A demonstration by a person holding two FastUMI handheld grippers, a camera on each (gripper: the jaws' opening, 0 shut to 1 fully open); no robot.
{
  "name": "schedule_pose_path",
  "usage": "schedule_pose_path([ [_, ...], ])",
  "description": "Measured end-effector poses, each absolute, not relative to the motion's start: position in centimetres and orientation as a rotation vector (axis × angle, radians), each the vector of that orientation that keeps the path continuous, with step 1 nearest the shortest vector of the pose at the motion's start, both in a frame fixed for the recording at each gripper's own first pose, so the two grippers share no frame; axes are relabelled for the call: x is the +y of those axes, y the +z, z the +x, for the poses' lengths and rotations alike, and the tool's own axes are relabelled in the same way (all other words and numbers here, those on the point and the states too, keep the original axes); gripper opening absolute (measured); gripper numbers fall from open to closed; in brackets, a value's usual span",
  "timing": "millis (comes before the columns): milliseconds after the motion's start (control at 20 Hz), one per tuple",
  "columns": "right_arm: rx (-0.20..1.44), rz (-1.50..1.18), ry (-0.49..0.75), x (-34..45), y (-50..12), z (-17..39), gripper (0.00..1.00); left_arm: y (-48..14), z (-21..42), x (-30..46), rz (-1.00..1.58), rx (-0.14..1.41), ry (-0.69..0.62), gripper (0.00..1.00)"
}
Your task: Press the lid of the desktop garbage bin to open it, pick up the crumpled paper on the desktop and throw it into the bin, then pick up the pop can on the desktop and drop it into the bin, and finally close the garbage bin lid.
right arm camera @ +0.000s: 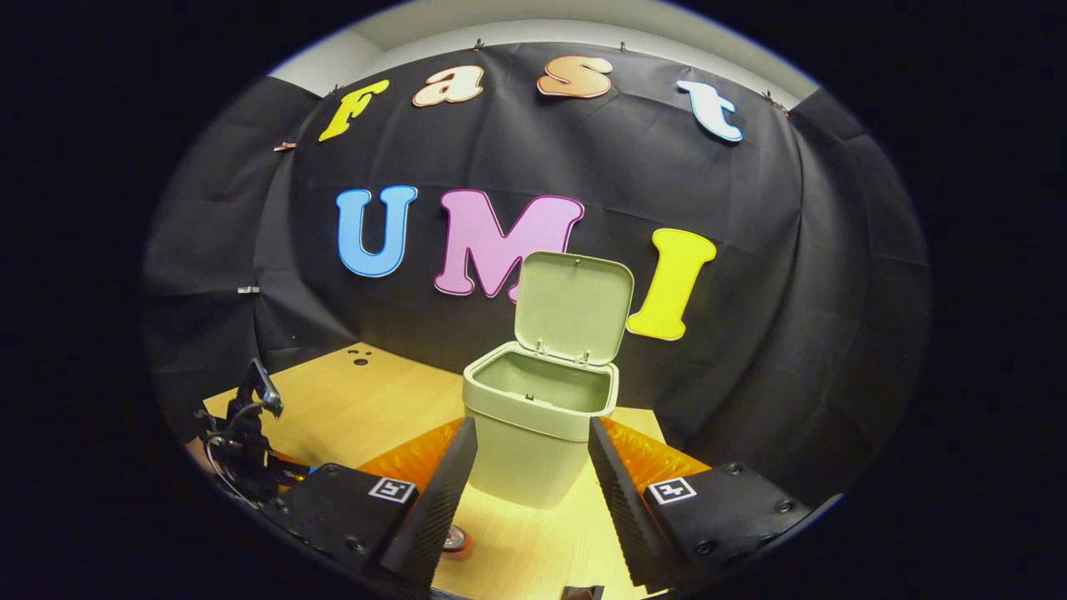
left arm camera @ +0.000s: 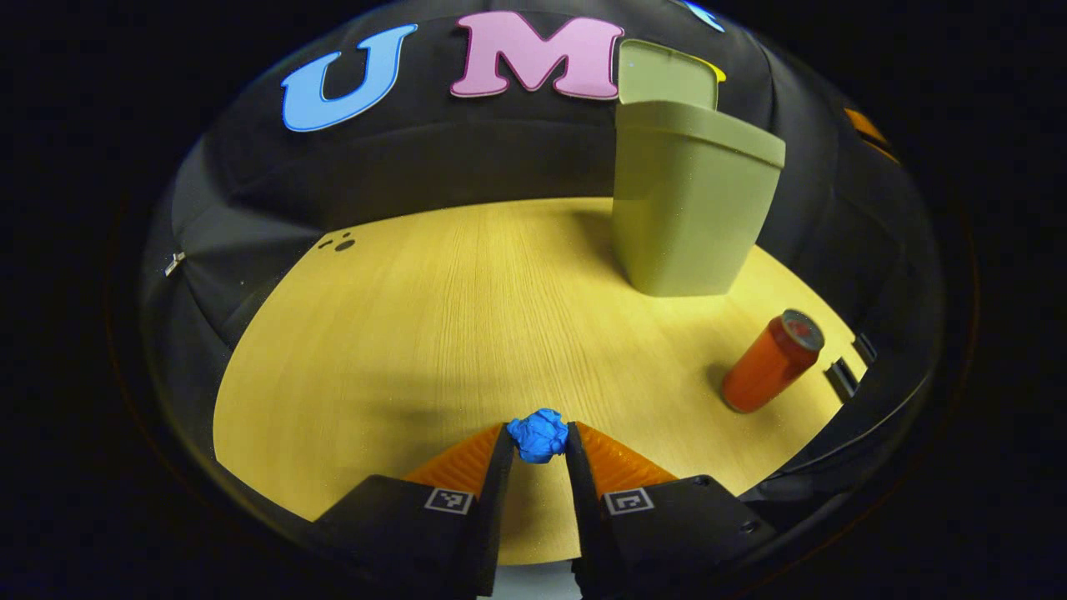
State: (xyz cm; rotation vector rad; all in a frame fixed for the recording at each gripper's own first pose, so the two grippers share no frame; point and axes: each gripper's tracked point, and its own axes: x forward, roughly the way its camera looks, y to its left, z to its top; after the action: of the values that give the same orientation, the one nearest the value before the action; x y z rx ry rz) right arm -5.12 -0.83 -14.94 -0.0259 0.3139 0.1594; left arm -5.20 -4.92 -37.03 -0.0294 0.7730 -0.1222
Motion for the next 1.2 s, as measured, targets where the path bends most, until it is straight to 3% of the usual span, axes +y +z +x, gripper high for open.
schedule_pose_path([
  [500, 0.327, 0.005, 0.192, -0.1, -15.9, -5.4, 0.86, -23.5, 2.3, -7.0, -0.084, 0.544, -0.187, 0.43],
  [550, 0.329, 0.010, 0.194, -0.1, -16.0, -5.5, 0.86, -22.3, 3.1, -7.4, -0.086, 0.523, -0.197, 0.47],
  [600, 0.334, 0.016, 0.195, -0.1, -16.1, -5.7, 0.86, -21.1, 3.8, -7.8, -0.085, 0.503, -0.209, 0.43],
  [800, 0.355, 0.047, 0.197, 0.0, -16.9, -6.3, 0.86, -17.1, 6.6, -9.9, -0.094, 0.427, -0.254, 0.39],
  [900, 0.362, 0.055, 0.190, -0.3, -17.2, -6.5, 0.86, -15.5, 7.7, -11.2, -0.118, 0.397, -0.282, 0.43],
  [1200, 0.376, 0.068, 0.157, -1.5, -17.8, -6.9, 0.86, -12.0, 12.2, -14.4, -0.108, 0.323, -0.355, 0.42],
])
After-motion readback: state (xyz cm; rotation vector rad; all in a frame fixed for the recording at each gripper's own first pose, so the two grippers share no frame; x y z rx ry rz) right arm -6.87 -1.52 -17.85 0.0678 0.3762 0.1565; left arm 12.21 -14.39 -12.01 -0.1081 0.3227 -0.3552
